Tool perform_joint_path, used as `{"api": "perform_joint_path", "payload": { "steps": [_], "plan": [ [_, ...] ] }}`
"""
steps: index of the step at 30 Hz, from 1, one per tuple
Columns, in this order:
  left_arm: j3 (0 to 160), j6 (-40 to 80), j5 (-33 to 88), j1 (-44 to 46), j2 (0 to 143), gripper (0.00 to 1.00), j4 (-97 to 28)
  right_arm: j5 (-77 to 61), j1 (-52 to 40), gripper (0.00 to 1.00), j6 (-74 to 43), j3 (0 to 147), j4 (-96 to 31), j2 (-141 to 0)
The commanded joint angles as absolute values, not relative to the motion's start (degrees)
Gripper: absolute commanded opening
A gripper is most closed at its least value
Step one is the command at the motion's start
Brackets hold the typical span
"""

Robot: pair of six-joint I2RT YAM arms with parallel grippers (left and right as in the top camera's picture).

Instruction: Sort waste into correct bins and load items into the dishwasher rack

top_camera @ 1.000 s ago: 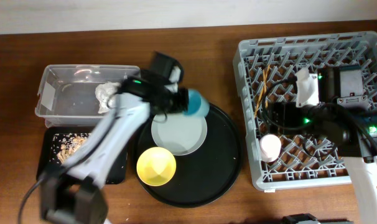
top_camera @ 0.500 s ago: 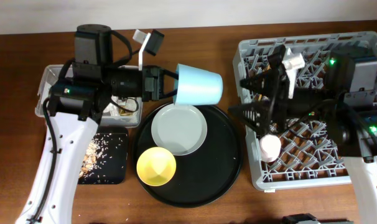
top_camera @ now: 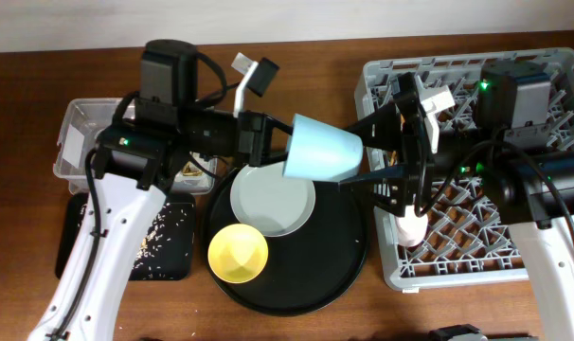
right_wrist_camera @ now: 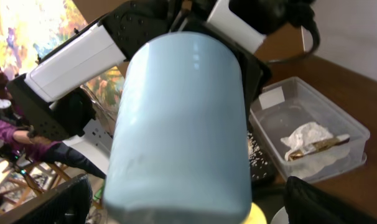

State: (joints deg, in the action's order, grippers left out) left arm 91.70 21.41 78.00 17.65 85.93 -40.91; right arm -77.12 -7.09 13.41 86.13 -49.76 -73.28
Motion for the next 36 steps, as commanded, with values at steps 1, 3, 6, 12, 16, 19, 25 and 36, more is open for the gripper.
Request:
{"api": "perform_joint_path", "payload": {
  "steps": [1, 3, 6, 12, 16, 19, 25, 36],
  "plan": [
    [91.44, 20.05, 77.95, 19.38, 86.17, 0.00, -40.71, -78.94, -7.55, 0.98, 14.59, 87.00, -48.69, -73.49],
    [91.44, 20.05, 77.32, 19.44, 86.17, 0.00, -40.73, -78.94, -7.55, 0.94, 14.59, 87.00, -48.51, -73.49],
    [91.44, 20.05, 76.69, 19.44, 86.17, 0.00, -40.73, -78.94, -7.55, 0.85, 14.57, 87.00, -48.58, -73.49],
    [91.44, 20.03, 76.40, 19.44, 86.17, 0.01, -40.73, -78.91, -7.55, 0.65, 14.57, 87.00, -48.62, -73.49],
    [91.44, 20.05, 70.46, 19.44, 86.17, 0.22, -40.77, -78.83, -7.55, 0.62, 14.57, 87.00, -49.06, -73.49],
    [91.44, 20.08, 61.34, 19.33, 86.17, 0.39, -40.86, -75.46, -7.55, 0.59, 14.55, 87.00, -50.74, -73.49],
    [91.44, 20.08, 43.48, 17.78, 86.17, 0.40, -45.04, -63.31, -7.49, 0.51, 12.75, 87.00, -55.18, -73.49],
    [91.44, 20.03, 18.74, 13.45, 86.17, 0.41, -56.84, -9.41, -7.49, 0.49, -5.74, 87.00, -66.26, -73.87]
  ]
}}
